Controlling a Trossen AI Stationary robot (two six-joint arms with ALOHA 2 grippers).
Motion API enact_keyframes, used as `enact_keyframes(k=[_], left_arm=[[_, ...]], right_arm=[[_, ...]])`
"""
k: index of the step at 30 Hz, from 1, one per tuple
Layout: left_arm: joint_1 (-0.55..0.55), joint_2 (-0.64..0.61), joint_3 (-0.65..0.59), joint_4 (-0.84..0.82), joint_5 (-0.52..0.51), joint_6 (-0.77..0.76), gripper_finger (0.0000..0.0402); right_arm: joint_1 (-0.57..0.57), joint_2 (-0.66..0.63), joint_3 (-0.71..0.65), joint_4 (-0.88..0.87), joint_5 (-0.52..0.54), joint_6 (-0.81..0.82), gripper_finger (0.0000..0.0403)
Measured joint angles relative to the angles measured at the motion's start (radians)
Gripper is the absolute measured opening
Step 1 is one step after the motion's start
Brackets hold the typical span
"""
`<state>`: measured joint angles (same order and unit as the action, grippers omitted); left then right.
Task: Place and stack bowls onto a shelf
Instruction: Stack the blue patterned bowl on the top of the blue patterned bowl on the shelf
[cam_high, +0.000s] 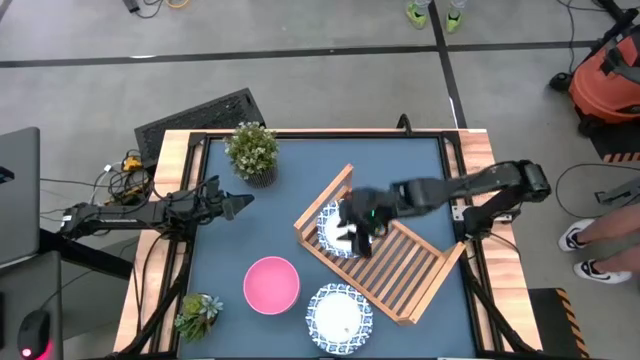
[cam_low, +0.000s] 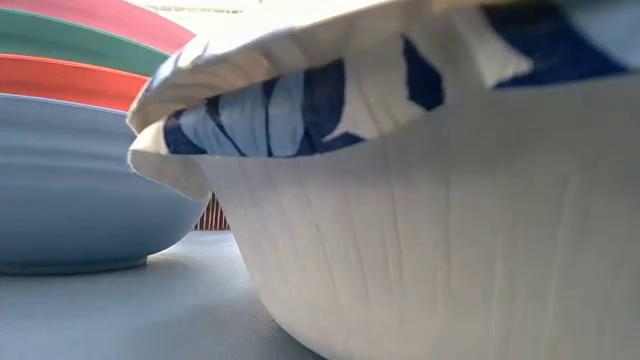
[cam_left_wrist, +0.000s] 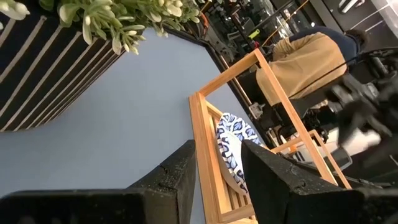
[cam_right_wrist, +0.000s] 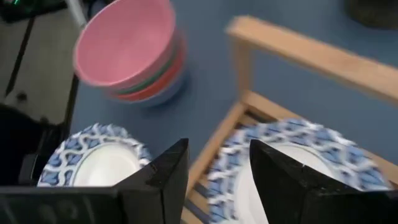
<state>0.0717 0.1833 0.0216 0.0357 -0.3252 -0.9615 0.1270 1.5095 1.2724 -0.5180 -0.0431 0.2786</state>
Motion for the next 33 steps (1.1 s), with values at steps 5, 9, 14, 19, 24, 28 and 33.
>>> enact_keyframes(k=[5, 9, 14, 19, 24, 28, 33], left_arm=[[0.0, 0.0, 0.0, 0.0, 0.0, 0.002, 0.0112], [0.0, 0.0, 0.0, 0.0, -0.002, 0.006, 0.0112], [0.0, 0.0, 0.0, 0.0, -0.005, 0.007, 0.0112], [0.0, 0.003, 0.0, 0.001, -0.012, 0.01, 0.0112], [0.0, 0.022, 0.0, 0.003, -0.014, 0.006, 0.0112], [0.0, 0.038, 0.0, 0.004, -0.014, -0.005, 0.0112], [0.0, 0.051, 0.0, 0.0, 0.001, -0.008, 0.0112]], right_arm=[[0.138, 0.105, -0.002, 0.073, 0.031, -0.029, 0.0185], [0.2, 0.192, 0.0, 0.128, 0.032, -0.051, 0.0185], [0.219, 0.303, 0.057, 0.133, 0.022, -0.105, 0.0185], [0.22, 0.378, 0.137, 0.105, -0.006, -0.222, 0.0185], [0.218, 0.428, 0.187, 0.074, -0.042, -0.31, 0.0185], [0.22, 0.459, 0.198, 0.082, -0.063, -0.352, 0.0185], [0.226, 0.5, 0.203, 0.11, -0.09, -0.35, 0.0185]])
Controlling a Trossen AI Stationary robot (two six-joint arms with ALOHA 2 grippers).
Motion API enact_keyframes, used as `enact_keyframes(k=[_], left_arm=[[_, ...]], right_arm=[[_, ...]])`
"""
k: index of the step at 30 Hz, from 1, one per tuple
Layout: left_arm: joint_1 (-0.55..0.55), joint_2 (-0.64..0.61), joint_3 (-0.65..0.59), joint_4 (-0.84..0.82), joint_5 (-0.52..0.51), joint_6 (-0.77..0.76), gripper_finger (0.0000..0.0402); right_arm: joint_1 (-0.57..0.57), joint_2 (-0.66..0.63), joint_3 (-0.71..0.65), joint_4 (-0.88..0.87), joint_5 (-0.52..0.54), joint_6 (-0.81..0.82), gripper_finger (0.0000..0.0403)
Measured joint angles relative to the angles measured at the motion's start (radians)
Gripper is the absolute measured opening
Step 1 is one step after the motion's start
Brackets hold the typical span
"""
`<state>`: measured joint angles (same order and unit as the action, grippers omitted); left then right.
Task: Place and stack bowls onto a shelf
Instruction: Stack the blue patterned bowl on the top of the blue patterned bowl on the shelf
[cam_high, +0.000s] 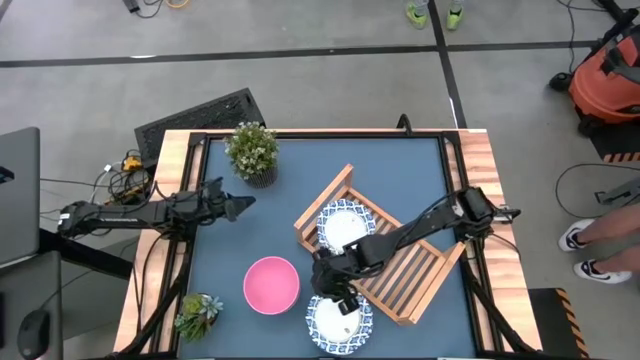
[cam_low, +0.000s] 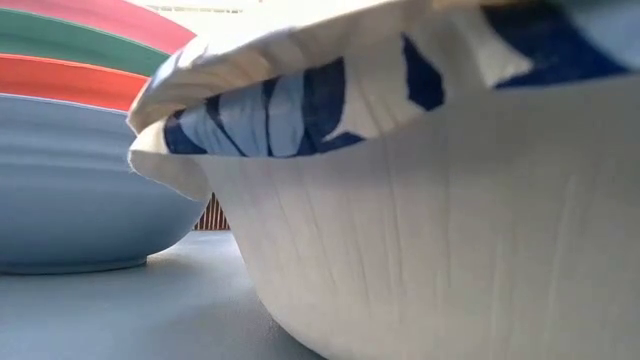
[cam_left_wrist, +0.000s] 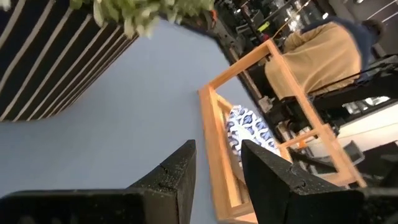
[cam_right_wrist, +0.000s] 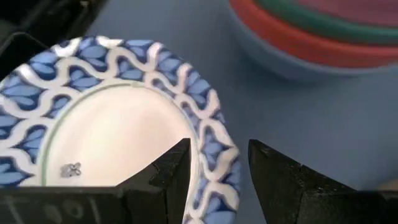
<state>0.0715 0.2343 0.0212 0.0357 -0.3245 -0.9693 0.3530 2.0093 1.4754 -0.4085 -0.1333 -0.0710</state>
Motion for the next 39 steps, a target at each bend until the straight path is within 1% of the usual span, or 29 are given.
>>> enact_keyframes(k=[6, 15, 18, 29, 39], left_arm=[[0.0, 0.016, 0.0, 0.0, 0.006, -0.012, 0.0112], [0.0, 0.021, 0.0, 0.0, 0.002, -0.019, 0.0112], [0.0, 0.021, 0.0, 0.0, 0.002, -0.019, 0.0112], [0.0, 0.021, 0.0, 0.0, 0.0, -0.019, 0.0112], [0.0, 0.021, 0.0, 0.0, 0.0, -0.019, 0.0112]], right_arm=[[-0.001, 0.007, 0.008, 0.03, 0.0, -0.008, 0.0185], [-0.002, 0.007, 0.007, 0.028, -0.001, -0.042, 0.0184], [-0.007, 0.007, 0.007, 0.031, -0.024, -0.058, 0.0184], [-0.014, 0.007, 0.007, 0.045, -0.03, -0.095, 0.0184], [-0.015, 0.009, -0.031, 0.093, -0.05, -0.071, 0.0184]])
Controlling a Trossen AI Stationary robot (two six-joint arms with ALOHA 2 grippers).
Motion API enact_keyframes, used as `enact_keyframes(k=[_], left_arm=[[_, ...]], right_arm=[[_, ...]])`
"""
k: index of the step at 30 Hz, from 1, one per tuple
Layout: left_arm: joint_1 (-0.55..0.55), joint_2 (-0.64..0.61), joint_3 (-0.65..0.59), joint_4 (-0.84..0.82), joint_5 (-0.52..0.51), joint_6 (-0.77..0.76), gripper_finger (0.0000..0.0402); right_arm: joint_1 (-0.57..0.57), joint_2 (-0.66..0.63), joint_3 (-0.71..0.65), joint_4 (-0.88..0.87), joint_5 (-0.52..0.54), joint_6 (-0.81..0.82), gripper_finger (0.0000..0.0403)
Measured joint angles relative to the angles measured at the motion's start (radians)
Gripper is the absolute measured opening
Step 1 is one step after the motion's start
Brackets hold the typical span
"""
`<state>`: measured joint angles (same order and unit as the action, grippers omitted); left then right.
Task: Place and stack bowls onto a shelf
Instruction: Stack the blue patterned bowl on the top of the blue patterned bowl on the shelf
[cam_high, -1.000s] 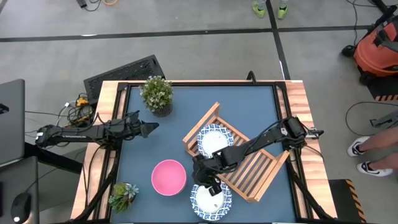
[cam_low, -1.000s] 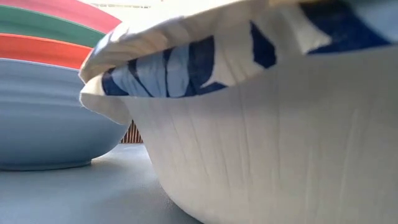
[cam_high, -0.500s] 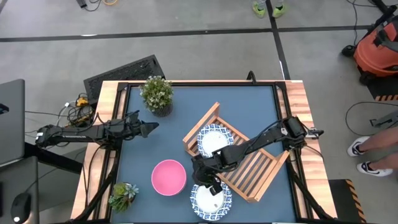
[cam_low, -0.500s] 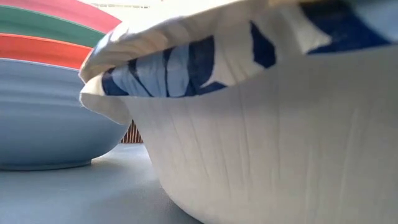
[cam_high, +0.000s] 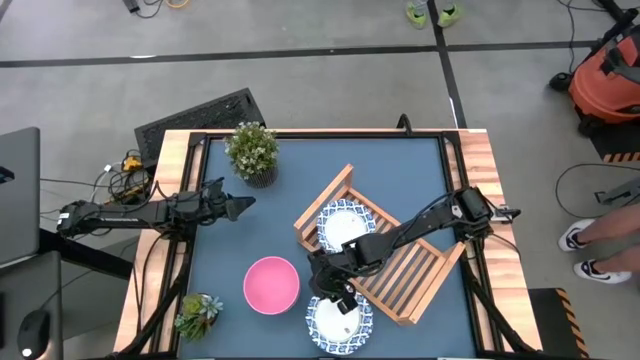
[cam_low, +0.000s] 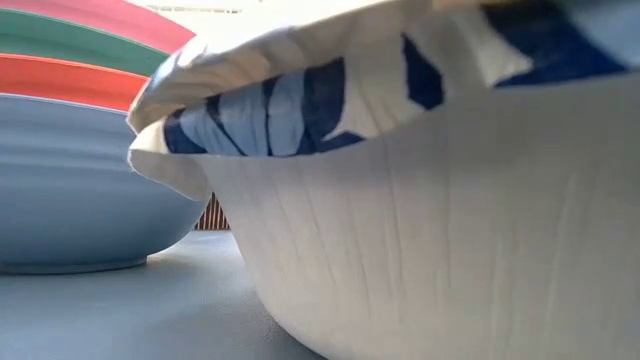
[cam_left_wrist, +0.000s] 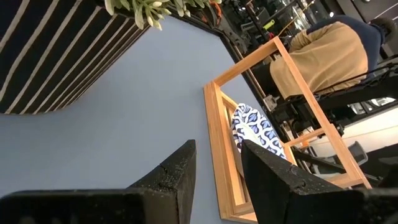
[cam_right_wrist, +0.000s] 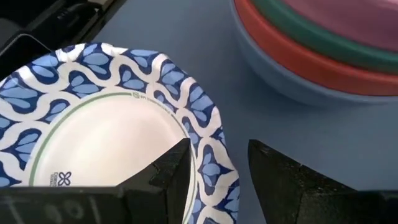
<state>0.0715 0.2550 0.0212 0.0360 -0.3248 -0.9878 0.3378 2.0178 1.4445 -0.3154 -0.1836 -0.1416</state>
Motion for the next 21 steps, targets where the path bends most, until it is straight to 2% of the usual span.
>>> enact_keyframes(k=[21], left_arm=[[0.0, 0.0, 0.0, 0.0, -0.003, -0.004, 0.0112]], right_arm=[[-0.007, 0.0, -0.013, 0.013, -0.043, -0.02, 0.0142]])
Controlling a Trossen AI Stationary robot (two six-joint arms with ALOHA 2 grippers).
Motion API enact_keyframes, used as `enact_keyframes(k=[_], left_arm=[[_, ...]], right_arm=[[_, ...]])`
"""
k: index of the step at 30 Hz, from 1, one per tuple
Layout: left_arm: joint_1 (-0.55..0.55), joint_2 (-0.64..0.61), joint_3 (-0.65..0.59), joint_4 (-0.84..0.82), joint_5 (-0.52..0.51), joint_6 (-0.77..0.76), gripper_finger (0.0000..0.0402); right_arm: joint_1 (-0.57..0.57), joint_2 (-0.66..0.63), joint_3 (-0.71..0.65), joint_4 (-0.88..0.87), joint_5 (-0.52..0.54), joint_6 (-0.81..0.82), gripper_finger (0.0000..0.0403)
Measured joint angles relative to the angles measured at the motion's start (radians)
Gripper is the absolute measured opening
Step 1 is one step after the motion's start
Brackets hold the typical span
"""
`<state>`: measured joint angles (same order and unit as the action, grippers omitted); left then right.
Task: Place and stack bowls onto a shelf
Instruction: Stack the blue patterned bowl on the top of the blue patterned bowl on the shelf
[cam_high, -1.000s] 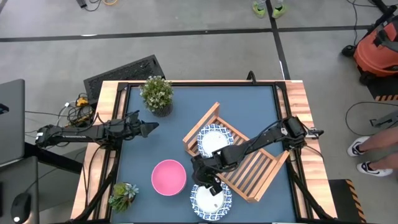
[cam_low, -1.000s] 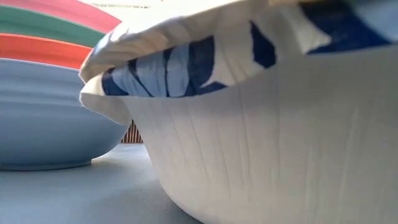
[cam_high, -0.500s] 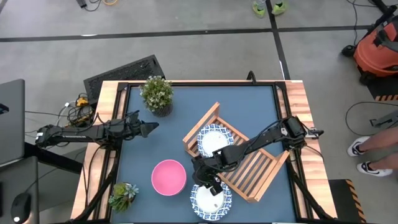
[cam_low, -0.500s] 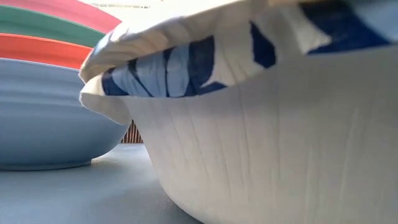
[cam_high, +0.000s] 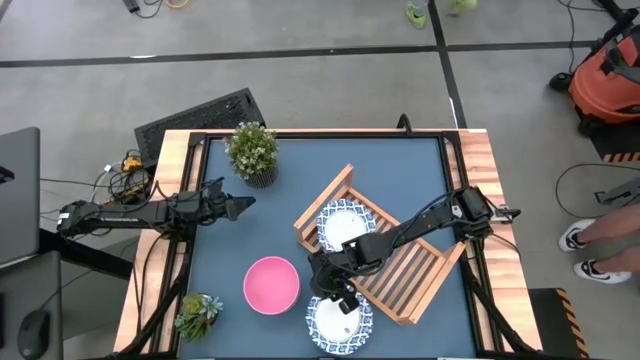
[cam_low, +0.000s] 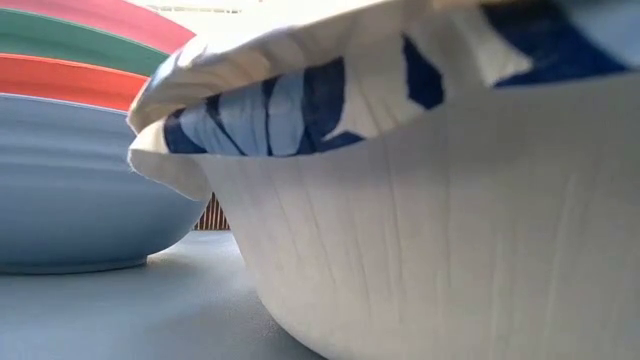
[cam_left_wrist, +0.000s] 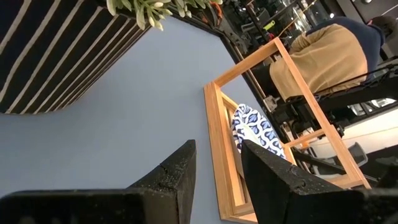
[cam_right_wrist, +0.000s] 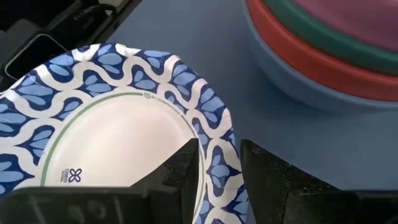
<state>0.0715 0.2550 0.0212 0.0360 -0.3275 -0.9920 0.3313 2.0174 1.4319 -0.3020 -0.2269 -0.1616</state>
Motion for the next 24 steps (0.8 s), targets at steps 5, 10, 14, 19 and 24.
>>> enact_keyframes(k=[5, 10, 14, 19, 24], left_arm=[[0.0, 0.0, 0.0, 0.0, 0.0, 0.0, 0.0112], [0.0, 0.0, 0.0, 0.0, 0.0, 0.0, 0.0112], [0.0, 0.0, 0.0, 0.0, 0.0, 0.0, 0.0112], [0.0, 0.0, 0.0, 0.0, -0.001, 0.003, 0.0112], [0.0, 0.0, 0.0, 0.001, -0.01, 0.011, 0.0112]], right_arm=[[-0.01, 0.0, 0.0, -0.003, -0.013, -0.008, 0.0142], [-0.02, 0.0, 0.0, -0.003, -0.013, -0.031, 0.0142], [-0.027, 0.0, 0.0, -0.002, -0.015, -0.034, 0.0142], [-0.026, 0.0, 0.0, -0.002, -0.033, -0.034, 0.0142], [-0.026, 0.033, 0.004, 0.028, -0.046, -0.025, 0.0142]])
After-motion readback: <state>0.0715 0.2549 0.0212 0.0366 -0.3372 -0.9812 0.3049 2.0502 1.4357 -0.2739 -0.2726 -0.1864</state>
